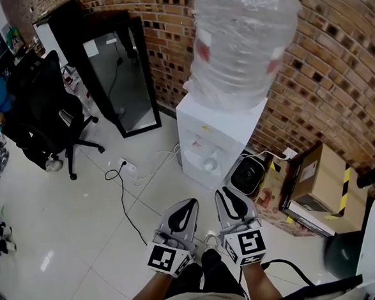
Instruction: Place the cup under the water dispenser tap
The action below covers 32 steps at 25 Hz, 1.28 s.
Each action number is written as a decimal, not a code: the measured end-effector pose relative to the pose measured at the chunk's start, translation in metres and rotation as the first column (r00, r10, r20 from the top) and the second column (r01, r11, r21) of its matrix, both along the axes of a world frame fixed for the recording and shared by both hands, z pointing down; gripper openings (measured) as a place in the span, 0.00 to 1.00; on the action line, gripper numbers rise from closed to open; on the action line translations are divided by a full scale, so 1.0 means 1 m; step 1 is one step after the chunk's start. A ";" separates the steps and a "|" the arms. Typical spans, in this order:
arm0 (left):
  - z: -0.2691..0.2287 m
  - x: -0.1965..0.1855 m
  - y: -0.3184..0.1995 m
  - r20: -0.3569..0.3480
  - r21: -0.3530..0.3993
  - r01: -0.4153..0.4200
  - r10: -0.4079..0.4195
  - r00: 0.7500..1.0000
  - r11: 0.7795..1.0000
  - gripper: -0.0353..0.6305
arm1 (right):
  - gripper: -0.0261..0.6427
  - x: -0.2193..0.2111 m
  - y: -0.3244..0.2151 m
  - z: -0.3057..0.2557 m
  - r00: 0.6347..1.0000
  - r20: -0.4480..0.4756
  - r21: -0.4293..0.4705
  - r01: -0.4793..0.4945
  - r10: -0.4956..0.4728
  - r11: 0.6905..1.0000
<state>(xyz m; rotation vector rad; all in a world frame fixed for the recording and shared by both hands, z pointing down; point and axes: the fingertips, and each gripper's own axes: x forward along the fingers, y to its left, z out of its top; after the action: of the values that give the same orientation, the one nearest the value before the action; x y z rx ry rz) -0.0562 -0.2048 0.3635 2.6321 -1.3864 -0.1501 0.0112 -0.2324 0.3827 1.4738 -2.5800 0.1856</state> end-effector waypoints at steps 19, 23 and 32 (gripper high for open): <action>-0.065 -0.016 0.076 -0.066 0.077 -0.060 0.065 0.996 0.995 0.03 | 0.05 -0.045 0.092 -0.075 0.996 -0.046 0.085 0.086 -0.083 0.993; -0.067 -0.019 0.086 -0.071 0.078 -0.060 0.066 0.995 0.995 0.03 | 0.05 -0.045 0.105 -0.070 0.995 -0.052 0.063 0.087 -0.084 0.994; -0.071 -0.011 0.109 -0.067 0.086 -0.049 0.055 0.996 0.995 0.03 | 0.05 -0.026 0.140 -0.060 0.996 -0.056 0.032 0.073 -0.071 0.997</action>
<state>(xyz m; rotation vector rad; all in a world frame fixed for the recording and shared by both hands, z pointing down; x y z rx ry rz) -0.0676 -0.0961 0.2928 2.7000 -1.3159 -0.2964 -0.0147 -0.0920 0.3226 1.3739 -2.6001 0.0917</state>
